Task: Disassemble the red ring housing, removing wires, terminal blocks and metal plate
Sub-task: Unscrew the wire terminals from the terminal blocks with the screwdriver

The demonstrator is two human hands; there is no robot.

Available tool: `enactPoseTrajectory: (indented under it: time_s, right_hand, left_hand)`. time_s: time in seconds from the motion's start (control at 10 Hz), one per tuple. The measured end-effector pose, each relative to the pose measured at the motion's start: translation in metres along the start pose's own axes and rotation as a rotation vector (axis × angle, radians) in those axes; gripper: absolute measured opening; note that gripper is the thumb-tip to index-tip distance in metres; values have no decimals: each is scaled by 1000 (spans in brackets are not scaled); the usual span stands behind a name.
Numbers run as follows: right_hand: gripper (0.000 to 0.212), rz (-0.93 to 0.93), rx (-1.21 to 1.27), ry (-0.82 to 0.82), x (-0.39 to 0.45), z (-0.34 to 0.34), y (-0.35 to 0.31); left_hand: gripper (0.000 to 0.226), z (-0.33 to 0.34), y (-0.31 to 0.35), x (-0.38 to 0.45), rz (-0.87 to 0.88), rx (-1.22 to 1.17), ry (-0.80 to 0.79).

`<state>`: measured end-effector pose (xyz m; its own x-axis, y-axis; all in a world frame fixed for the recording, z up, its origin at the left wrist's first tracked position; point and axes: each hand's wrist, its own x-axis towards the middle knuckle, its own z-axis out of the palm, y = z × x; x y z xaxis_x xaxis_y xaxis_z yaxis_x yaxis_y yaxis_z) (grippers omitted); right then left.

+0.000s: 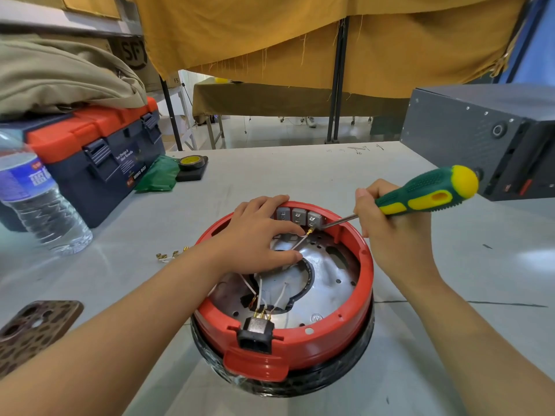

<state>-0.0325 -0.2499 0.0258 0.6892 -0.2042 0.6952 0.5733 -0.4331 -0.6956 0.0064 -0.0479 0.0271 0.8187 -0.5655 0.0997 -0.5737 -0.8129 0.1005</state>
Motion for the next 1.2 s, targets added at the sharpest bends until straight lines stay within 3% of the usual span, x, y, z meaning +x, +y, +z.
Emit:
enactPoseTrajectory:
  time_s: [0.3, 0.4, 0.6, 1.2]
  right_hand:
    - [37, 73, 58, 115, -3, 4, 2]
    - [34, 61, 42, 89, -3, 4, 0]
    - [32, 218, 179, 118, 2, 2, 10]
    - [37, 316, 317, 165, 3, 6, 8]
  left_hand:
    - [45, -1, 0, 0, 0, -20, -9]
    - [45, -1, 0, 0, 0, -19, -8]
    - [45, -1, 1, 0, -5, -21, -10]
    - [44, 0, 0, 0, 0, -30, -11]
